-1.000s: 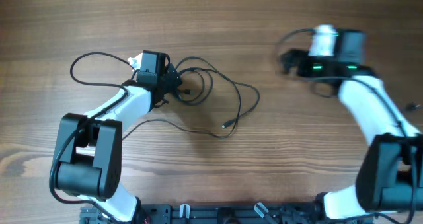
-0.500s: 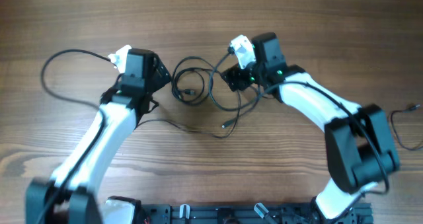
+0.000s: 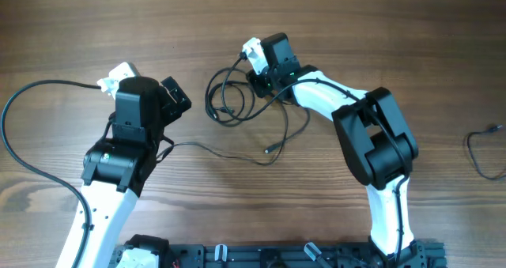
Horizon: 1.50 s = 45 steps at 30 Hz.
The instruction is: Untangle cables
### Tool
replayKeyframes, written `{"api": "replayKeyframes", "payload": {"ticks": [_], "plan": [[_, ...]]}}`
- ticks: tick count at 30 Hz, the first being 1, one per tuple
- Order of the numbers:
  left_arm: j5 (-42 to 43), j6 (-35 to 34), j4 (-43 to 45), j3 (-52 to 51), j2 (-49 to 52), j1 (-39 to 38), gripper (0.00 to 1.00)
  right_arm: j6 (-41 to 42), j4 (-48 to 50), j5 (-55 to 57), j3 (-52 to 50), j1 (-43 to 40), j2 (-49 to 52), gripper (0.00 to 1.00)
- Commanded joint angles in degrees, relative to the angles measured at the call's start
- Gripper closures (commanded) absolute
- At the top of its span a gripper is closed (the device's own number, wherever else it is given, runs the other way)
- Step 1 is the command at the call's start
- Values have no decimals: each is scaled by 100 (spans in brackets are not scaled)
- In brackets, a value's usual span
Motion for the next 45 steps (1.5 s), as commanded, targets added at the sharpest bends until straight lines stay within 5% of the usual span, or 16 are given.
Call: {"api": "replayKeyframes", "payload": {"ticks": [1,3,9,14,18,21,23,28,32,33,35,36,37,40,45], "plan": [[-94,4,2,-4,-13,33,0,131,-260,133,50,11,352,72],[-94,4,2,-4,-13,33,0,109,-529,133,63,11,328,96],[83,-26,37,-4,-13,33,0,435,-1506,-575,70,-232,-1309,96],[1419,-42,146,-4,249,33,0,619,-1604,-1329,68,-339,-2909,96],[1646,-42,216,-4,678,33,0,802,-1735,-1333,68,-337,-3049,96],[2782,-44,623,-4,981,33,0,802,-1690,-1331,68,-337,-3049,96],[3434,-756,905,-4,1322,33,0,802,-1685,-1331,68,-337,-3049,96],[4374,-4780,1414,-4,2634,-142,0,800,-1731,-1331,68,-337,-3047,96],[4389,-6030,2636,-4,3189,-511,0,765,-1884,-1331,66,-337,-3047,96],[4385,-6242,2833,-4,3252,-588,2,732,-1912,-1331,66,-337,-3047,96],[4242,-6354,3211,-4,3309,-715,37,728,-1921,-1331,66,-337,-3047,96],[4041,-6279,3224,-4,3314,-765,72,717,-1926,-1327,66,-337,-3047,96],[3672,-5952,3095,-4,3314,-778,96,730,-1958,-1213,66,-339,-3047,96],[3442,-4924,2688,-4,3314,-575,96,1346,-2205,76,66,-472,-3056,96],[3440,-2730,1423,-4,3314,579,96,2409,-2588,872,68,-2461,-3069,96]]}}
